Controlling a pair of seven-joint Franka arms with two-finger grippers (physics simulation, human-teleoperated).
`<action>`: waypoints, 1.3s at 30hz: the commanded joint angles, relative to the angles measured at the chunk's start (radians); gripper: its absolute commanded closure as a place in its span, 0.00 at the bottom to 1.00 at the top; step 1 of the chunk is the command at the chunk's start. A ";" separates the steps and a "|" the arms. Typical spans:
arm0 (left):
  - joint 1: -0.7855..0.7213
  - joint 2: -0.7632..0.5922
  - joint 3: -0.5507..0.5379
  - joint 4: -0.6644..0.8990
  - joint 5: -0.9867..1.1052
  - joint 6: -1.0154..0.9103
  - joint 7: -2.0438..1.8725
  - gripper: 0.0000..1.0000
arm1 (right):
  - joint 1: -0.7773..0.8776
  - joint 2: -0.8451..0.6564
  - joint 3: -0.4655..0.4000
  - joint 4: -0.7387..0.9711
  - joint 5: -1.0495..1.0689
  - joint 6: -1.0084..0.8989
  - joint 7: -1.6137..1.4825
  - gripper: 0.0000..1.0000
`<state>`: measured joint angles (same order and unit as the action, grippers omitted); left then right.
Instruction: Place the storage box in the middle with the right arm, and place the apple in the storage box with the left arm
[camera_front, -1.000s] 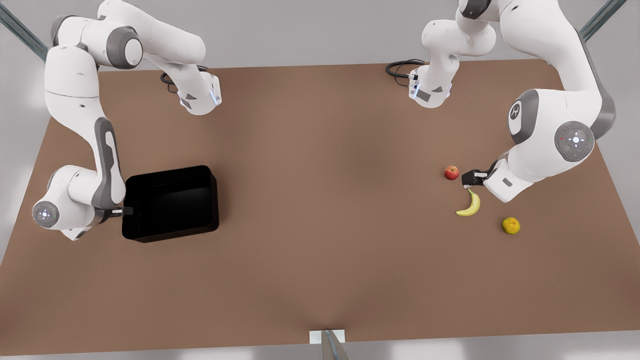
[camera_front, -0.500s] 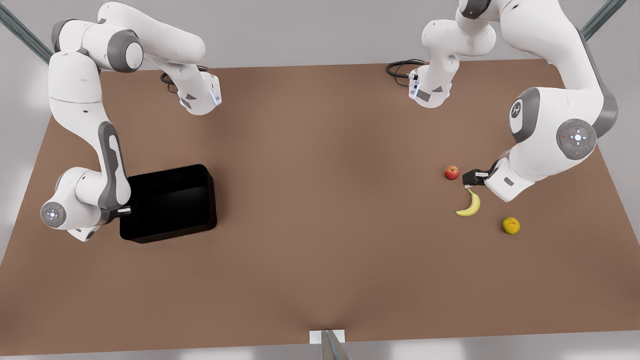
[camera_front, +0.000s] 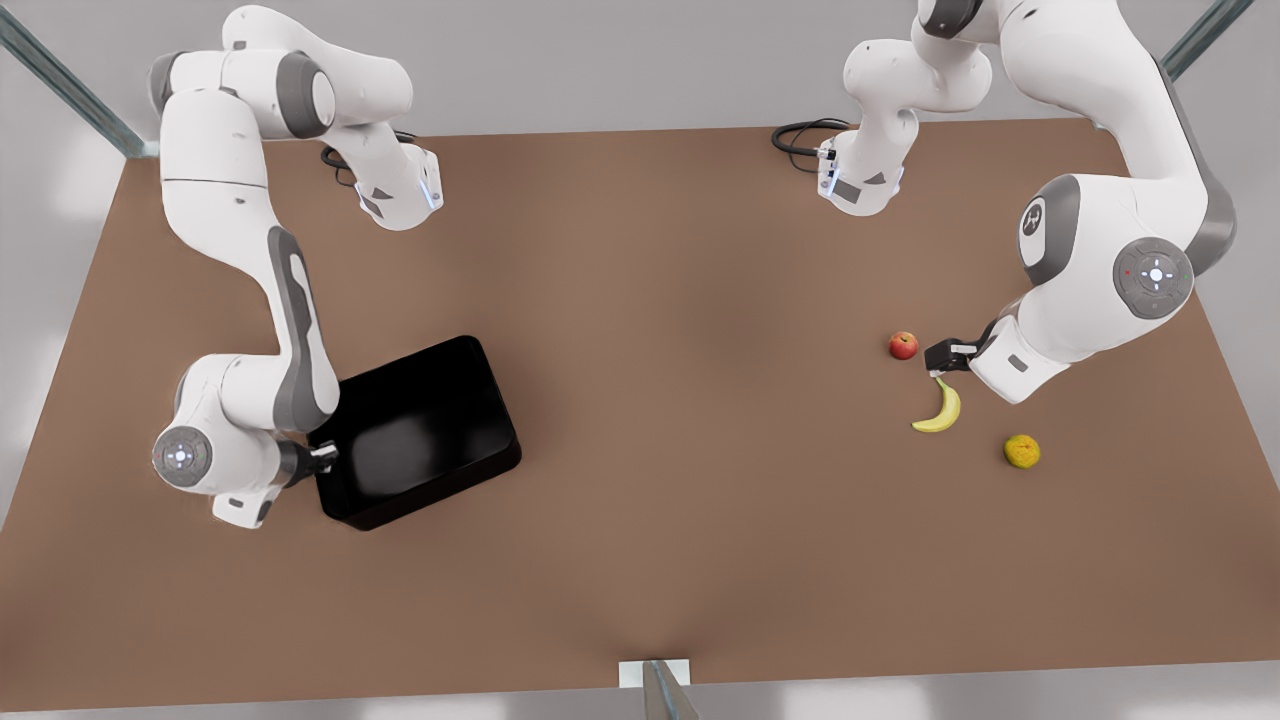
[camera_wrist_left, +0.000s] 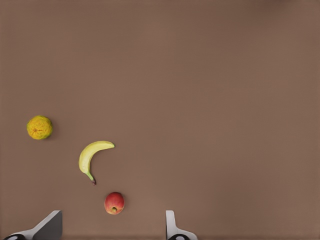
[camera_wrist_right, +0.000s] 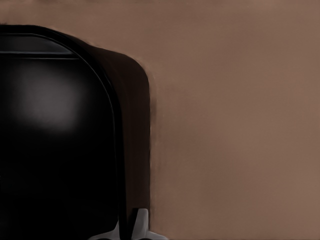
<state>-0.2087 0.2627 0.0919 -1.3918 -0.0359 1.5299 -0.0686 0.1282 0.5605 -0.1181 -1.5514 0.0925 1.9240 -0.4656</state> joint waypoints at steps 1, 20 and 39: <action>0.000 0.000 0.000 0.001 0.001 -0.001 -0.005 0.00 | 0.065 0.021 0.000 0.019 0.102 -0.037 0.358 0.79; -0.003 -0.002 0.000 -0.003 0.016 -0.077 -0.137 0.00 | 0.344 0.101 0.032 0.263 0.271 -0.092 0.956 0.00; 0.005 -0.045 0.112 -0.897 0.037 0.699 0.210 0.00 | -0.119 -0.252 0.040 0.291 -0.181 -0.596 0.558 0.00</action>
<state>-0.2016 0.2171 0.2005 -2.2864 0.0002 2.1262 -0.0694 0.0031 0.3098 -0.0781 -1.2606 -0.0776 1.3571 0.1660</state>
